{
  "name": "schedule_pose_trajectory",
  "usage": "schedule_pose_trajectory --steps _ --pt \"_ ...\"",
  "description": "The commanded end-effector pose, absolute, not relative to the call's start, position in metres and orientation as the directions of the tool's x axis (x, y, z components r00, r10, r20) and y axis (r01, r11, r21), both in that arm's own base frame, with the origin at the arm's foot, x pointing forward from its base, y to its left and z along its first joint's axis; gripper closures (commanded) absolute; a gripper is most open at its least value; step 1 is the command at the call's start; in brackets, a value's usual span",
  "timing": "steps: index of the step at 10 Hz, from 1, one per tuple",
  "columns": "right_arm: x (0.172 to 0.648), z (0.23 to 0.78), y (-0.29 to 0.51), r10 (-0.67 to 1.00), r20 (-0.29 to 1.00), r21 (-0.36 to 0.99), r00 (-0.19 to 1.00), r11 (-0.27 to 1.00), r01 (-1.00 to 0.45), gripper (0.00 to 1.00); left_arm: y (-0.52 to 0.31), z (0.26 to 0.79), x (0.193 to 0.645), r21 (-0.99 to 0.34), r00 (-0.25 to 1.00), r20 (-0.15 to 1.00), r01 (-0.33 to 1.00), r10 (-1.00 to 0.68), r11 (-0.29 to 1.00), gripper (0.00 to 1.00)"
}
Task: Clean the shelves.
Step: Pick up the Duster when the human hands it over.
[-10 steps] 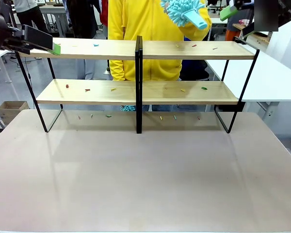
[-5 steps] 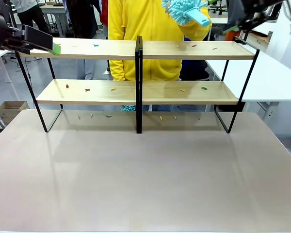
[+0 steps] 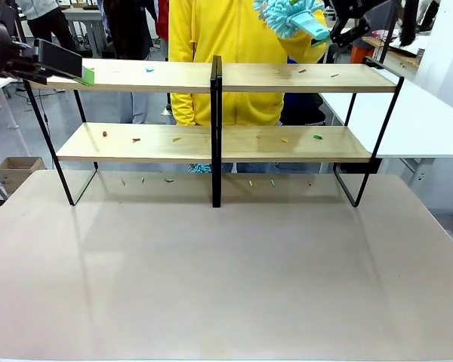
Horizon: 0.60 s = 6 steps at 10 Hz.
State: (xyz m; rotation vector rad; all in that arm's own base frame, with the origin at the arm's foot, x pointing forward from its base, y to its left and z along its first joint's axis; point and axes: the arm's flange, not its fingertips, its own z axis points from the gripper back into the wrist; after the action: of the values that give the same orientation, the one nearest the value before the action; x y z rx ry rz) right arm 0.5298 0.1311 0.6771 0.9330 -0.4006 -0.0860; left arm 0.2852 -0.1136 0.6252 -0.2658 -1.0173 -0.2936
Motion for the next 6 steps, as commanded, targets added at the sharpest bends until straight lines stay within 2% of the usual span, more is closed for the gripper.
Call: schedule_pose_trajectory --steps 1,2,3,4,6 --pt "0.5301 0.6799 0.1306 -0.258 0.302 0.8 0.918 0.593 -0.097 0.16 -0.1133 0.6252 0.2853 -0.082 0.493 0.862 0.362 -0.116 0.929 0.0" --pt "0.5297 0.6794 0.1314 -0.255 0.292 0.804 0.922 0.588 -0.092 0.6 -0.1133 0.6252 0.2853 -0.082 0.493 0.862 0.362 -0.116 0.929 0.0" --pt "0.5304 0.6792 0.1315 -0.257 0.296 0.803 0.92 0.588 -0.094 0.76 -0.1133 0.6252 0.2853 -0.082 0.493 0.862 0.362 -0.116 0.929 0.0" --pt "0.5301 0.6786 0.1303 -0.265 0.301 0.803 0.916 0.589 -0.093 1.0 -0.1133 0.6252 0.2853 -0.082 0.493 0.862 0.362 -0.116 0.929 0.0" --pt "0.5297 0.6782 0.1303 -0.273 0.312 0.796 0.91 0.597 -0.094 1.0 -0.1133 0.6252 0.2853 -0.082 0.493 0.862 0.362 -0.116 0.929 0.0"
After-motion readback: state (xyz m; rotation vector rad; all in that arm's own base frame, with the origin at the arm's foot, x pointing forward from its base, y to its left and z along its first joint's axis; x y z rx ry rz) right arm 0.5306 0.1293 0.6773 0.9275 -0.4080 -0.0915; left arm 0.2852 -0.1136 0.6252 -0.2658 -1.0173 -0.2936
